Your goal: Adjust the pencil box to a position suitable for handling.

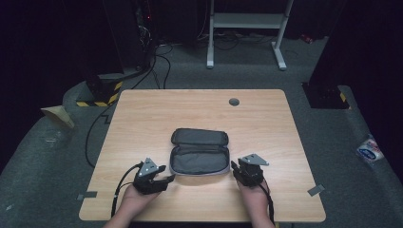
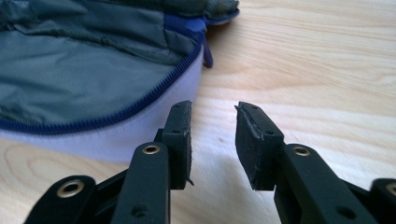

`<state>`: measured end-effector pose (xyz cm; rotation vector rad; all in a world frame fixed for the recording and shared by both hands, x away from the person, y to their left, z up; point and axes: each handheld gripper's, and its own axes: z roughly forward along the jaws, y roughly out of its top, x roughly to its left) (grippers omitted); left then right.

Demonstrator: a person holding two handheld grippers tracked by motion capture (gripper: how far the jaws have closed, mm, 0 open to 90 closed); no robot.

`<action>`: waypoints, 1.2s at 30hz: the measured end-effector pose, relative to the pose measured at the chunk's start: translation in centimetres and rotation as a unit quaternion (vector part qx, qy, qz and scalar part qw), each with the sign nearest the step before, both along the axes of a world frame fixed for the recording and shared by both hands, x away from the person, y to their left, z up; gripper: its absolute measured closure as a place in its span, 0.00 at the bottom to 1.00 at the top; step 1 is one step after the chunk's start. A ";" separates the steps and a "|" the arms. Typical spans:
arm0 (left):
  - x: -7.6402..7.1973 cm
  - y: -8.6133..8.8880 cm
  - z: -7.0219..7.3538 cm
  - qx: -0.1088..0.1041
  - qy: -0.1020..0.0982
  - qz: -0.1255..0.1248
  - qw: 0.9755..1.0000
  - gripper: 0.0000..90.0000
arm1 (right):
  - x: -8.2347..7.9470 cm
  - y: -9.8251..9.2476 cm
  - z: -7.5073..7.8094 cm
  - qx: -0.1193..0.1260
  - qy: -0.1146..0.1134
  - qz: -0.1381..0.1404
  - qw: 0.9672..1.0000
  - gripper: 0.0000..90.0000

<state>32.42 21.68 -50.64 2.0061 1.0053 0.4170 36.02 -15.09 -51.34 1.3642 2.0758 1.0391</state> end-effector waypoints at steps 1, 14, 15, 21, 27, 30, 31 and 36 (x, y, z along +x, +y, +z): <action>0.0 0.3 0.0 -0.001 -0.001 0.007 1.000 0.49 | -0.2 -0.3 -0.1 -0.002 0.000 0.000 1.000 0.72; -1.0 4.3 -0.2 0.031 0.005 0.070 0.997 0.52 | -2.3 -4.0 -0.7 -0.055 0.000 -0.022 0.998 0.65; -1.0 4.4 -0.3 0.032 0.013 0.074 0.997 0.52 | -2.4 -4.2 -0.7 -0.059 0.001 -0.024 0.998 0.64; -1.3 4.1 -1.0 0.026 0.032 0.067 0.997 0.51 | -2.6 -4.7 -0.9 -0.057 0.007 -0.031 0.998 0.62; -0.5 3.0 -1.5 0.048 0.035 0.070 0.996 0.50 | -2.4 -4.4 -1.0 -0.060 0.008 -0.028 0.998 0.63; 0.0 2.5 -1.6 0.045 0.037 0.079 0.995 0.50 | -2.4 -4.5 -0.9 -0.058 0.010 -0.029 0.998 0.63; 0.1 2.4 -1.6 0.048 0.034 0.077 0.995 0.50 | -2.4 -4.5 -0.9 -0.058 0.011 -0.029 0.998 0.63; 1.0 1.7 -1.6 0.061 0.025 0.071 0.995 0.52 | -2.4 -4.4 -1.0 -0.060 0.008 -0.027 0.998 0.63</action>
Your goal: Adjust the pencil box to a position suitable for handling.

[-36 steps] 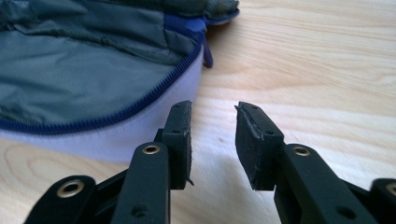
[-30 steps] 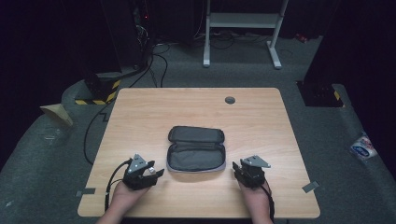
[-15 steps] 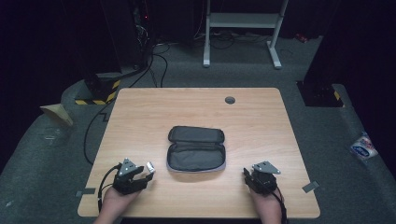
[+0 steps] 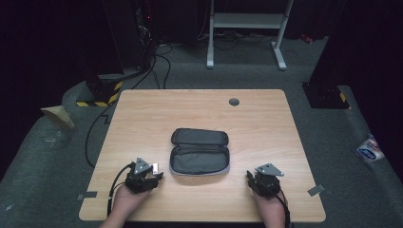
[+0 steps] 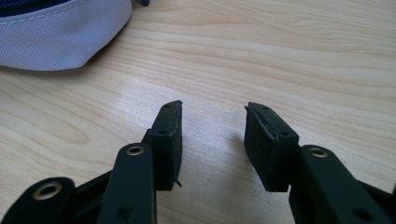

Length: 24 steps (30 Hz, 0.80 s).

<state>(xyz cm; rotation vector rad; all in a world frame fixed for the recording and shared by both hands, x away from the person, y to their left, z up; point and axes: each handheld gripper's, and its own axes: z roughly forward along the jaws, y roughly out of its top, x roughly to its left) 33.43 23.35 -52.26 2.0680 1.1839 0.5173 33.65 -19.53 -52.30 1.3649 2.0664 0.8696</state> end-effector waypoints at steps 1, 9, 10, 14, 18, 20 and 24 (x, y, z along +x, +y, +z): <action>0.2 -0.1 0.0 0.004 -0.002 -0.003 1.000 0.52 | 0.0 0.0 0.0 0.000 0.000 -0.002 1.000 0.63; 0.5 0.0 -0.1 0.001 -0.010 -0.017 1.000 0.60 | 0.0 0.1 0.0 -0.002 0.000 0.001 1.000 0.63; 0.4 0.2 -0.1 -0.002 -0.010 -0.018 1.000 0.62 | -0.1 0.1 0.0 -0.002 0.000 0.002 1.000 0.63; 0.0 0.8 -0.4 -0.010 -0.020 -0.019 1.000 0.63 | -0.1 0.1 0.0 0.004 0.002 0.001 1.000 0.63; -0.1 1.2 -0.4 -0.019 -0.021 -0.011 1.000 0.65 | 0.0 0.0 0.0 0.006 0.004 0.003 1.000 0.63; 0.1 1.2 -0.5 -0.022 -0.021 -0.007 1.000 0.67 | 0.0 0.0 0.0 0.008 0.006 0.002 1.000 0.63; 0.4 1.1 -0.4 -0.021 -0.020 0.001 1.000 0.71 | 0.0 0.0 0.0 0.009 0.006 0.003 1.000 0.63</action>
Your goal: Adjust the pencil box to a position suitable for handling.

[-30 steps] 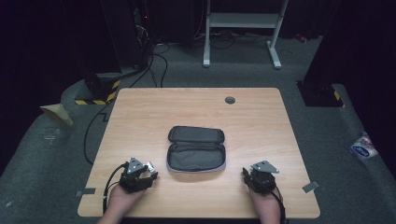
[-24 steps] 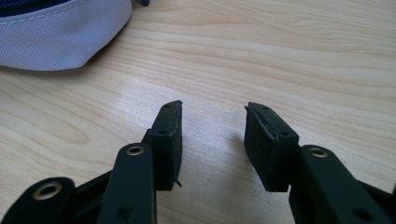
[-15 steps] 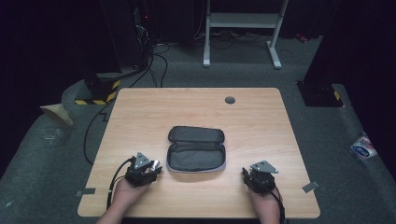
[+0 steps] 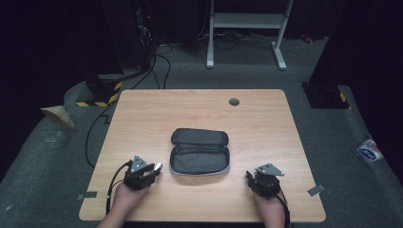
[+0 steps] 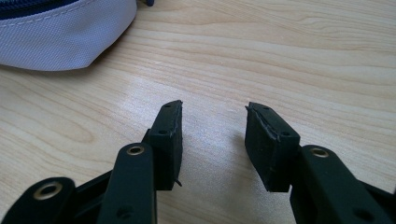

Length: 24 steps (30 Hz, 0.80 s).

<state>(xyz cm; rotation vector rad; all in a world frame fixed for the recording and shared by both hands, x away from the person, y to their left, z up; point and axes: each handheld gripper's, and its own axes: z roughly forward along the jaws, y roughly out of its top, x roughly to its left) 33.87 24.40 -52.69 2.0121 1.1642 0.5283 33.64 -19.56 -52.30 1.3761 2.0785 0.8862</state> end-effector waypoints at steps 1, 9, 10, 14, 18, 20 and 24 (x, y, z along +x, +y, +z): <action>0.0 -0.1 0.0 0.006 -0.001 0.000 1.000 0.72 | 0.0 0.0 0.0 0.001 0.000 0.001 1.000 0.63; 0.1 0.0 0.0 -0.001 0.000 0.007 1.000 0.78 | 0.0 0.0 0.0 0.001 0.001 0.004 1.000 0.63; 0.2 0.0 0.0 -0.001 0.001 0.007 1.000 0.78 | 0.0 0.0 0.0 0.001 0.001 0.003 1.000 0.63; 0.5 -0.3 0.0 0.005 -0.003 0.006 1.000 0.73 | 0.0 0.2 0.0 0.000 -0.001 0.003 1.000 0.63; 0.5 -0.3 0.0 0.009 -0.004 0.006 1.000 0.78 | 0.0 0.2 0.0 -0.004 -0.002 0.004 1.000 0.63; 0.5 -0.3 0.0 0.008 -0.004 0.008 1.000 0.80 | 0.1 0.2 0.0 -0.004 -0.003 0.004 1.000 0.63; 0.4 0.0 0.0 -0.007 0.001 0.010 1.000 0.81 | 0.0 0.2 0.0 -0.002 -0.001 0.002 1.000 0.62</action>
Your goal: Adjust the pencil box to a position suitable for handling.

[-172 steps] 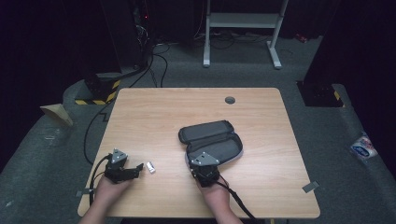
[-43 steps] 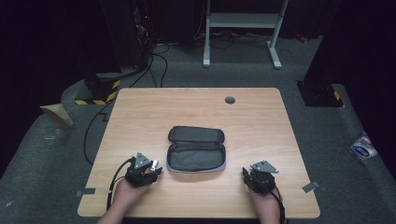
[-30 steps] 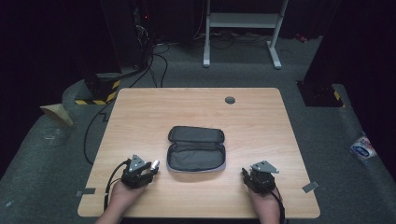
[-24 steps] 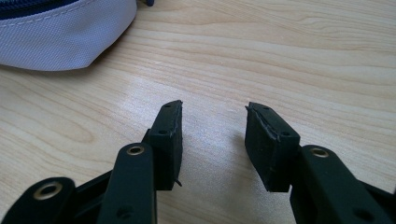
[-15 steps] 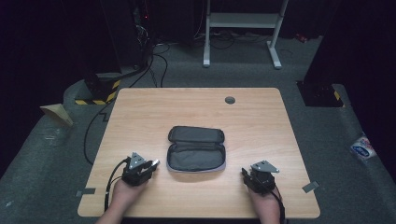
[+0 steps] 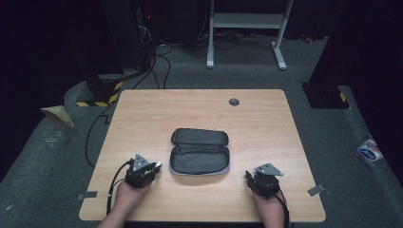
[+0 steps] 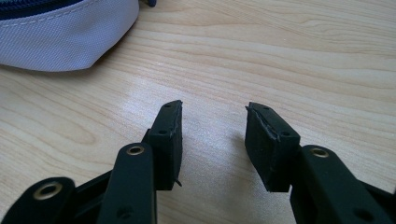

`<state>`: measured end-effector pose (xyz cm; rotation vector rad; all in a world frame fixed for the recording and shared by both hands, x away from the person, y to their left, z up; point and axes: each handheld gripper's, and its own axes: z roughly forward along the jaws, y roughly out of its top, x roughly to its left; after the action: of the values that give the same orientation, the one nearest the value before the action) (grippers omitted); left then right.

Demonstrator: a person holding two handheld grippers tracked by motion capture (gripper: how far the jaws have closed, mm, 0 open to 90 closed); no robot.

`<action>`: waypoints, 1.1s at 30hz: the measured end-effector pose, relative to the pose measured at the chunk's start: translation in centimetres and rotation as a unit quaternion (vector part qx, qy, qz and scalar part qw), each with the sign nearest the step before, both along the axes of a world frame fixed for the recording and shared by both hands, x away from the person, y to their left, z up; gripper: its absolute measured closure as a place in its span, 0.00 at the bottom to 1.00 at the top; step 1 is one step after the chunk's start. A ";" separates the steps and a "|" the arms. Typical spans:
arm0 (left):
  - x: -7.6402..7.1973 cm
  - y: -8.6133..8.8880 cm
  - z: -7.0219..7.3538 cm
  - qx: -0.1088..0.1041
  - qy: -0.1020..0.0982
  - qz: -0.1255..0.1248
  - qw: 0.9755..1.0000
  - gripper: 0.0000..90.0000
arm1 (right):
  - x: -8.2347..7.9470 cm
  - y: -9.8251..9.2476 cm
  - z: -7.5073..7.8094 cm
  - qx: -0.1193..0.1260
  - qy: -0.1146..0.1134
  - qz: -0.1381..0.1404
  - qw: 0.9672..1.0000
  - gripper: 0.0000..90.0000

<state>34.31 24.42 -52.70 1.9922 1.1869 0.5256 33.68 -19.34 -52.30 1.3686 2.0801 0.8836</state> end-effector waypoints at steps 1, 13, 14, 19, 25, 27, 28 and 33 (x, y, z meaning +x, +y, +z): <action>0.0 0.2 0.0 -0.006 0.003 0.002 1.000 0.81 | 0.0 0.0 0.0 0.000 0.000 0.000 1.000 0.62; -0.9 1.5 1.5 -0.034 -0.049 0.013 0.998 0.81 | 0.0 0.0 0.0 0.004 0.002 -0.001 1.000 0.62; -1.1 1.6 1.6 -0.036 -0.054 0.013 0.998 0.81 | 0.0 0.0 0.0 0.004 0.002 -0.002 1.000 0.62; -1.7 1.9 2.4 -0.042 -0.075 0.016 0.996 0.81 | 0.0 0.0 0.0 0.003 0.001 -0.001 1.000 0.62; -2.3 1.9 3.1 -0.049 -0.099 0.018 0.994 0.81 | 0.0 0.0 0.0 0.002 0.001 -0.002 1.000 0.62; -2.5 1.9 3.3 -0.052 -0.104 0.017 0.993 0.81 | 0.0 0.0 0.0 0.001 0.001 -0.004 1.000 0.62; -2.6 1.9 3.4 -0.051 -0.107 0.017 0.993 0.81 | 0.0 0.0 0.0 0.000 0.000 -0.003 1.000 0.62; -2.7 2.0 3.7 -0.055 -0.116 0.019 0.992 0.81 | 0.0 0.0 0.0 0.001 0.001 -0.005 1.000 0.62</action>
<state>31.59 26.45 -49.05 1.7654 1.0874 0.6766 33.69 -19.29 -52.30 1.3794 2.0723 0.8820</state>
